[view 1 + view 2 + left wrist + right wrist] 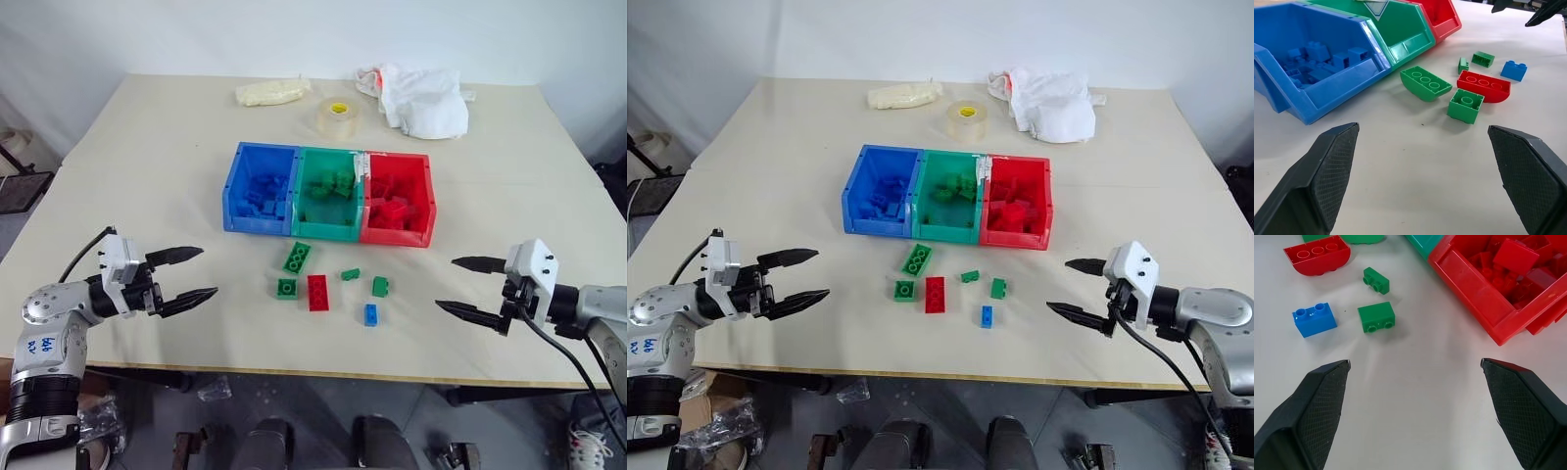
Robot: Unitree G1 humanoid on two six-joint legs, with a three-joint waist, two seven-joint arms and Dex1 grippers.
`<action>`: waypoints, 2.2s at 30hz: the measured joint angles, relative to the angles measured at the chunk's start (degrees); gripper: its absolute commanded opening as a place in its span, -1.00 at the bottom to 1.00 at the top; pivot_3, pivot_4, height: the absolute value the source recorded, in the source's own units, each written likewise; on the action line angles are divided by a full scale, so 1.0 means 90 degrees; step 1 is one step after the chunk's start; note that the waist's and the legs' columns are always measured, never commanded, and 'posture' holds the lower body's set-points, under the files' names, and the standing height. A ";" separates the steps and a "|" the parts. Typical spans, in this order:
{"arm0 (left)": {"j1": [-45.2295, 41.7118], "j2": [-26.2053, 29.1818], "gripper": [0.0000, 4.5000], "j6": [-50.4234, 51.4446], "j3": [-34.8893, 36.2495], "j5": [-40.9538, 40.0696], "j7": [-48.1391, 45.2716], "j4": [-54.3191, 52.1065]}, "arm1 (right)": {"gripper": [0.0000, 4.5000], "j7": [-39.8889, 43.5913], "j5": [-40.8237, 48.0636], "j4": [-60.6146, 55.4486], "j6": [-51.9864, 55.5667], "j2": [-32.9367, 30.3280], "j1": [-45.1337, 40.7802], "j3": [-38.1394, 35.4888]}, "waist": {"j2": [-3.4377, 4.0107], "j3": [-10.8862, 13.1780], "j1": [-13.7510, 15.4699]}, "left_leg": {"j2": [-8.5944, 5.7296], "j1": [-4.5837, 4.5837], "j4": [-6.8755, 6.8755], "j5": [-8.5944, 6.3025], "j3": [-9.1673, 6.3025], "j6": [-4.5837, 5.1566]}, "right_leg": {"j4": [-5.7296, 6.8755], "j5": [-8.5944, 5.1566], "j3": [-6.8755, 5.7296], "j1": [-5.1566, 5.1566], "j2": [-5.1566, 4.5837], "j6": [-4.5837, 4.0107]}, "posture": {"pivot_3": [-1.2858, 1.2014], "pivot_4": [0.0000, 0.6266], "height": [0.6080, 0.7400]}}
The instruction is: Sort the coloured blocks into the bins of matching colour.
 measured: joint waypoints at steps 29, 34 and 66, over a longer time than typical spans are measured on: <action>-0.0311 -0.0038 0.99 0.0477 -0.0250 -0.0063 -0.0619 0.0218 | 1.00 0.0462 -0.0244 -0.0190 0.0433 -0.0869 0.1420 -0.1130 | 0.0003 0.0001 -0.0014 | 0.0017 0.0023 -0.0002 0.0000 -0.0009 0.0003 | -0.0038 0.0000 -0.0013 0.0047 0.0014 0.0000 | 0.03 -0.52 1.00; -0.0257 -0.0136 0.99 0.0439 -0.0239 -0.0078 -0.0636 0.0182 | 1.00 0.0394 -0.0158 -0.0945 0.0869 -0.0857 0.0955 -0.0503 | 0.0002 0.0001 0.0006 | 0.0017 0.0021 0.0000 -0.0001 -0.0012 0.0003 | -0.0049 0.0000 -0.0013 0.0051 0.0013 0.0000 | 0.03 -0.52 1.00; 0.1044 -0.0375 1.00 0.0468 0.0171 -0.0487 -0.0007 -0.1307 | -0.34 0.0965 -0.1304 0.0383 0.0364 0.1263 -0.2005 0.3054 | 0.0007 0.0004 -0.0009 | 0.0012 0.0018 -0.0002 -0.0001 -0.0027 0.0002 | -0.0082 0.0000 -0.0021 0.0050 0.0007 0.0000 | 0.03 -0.52 1.00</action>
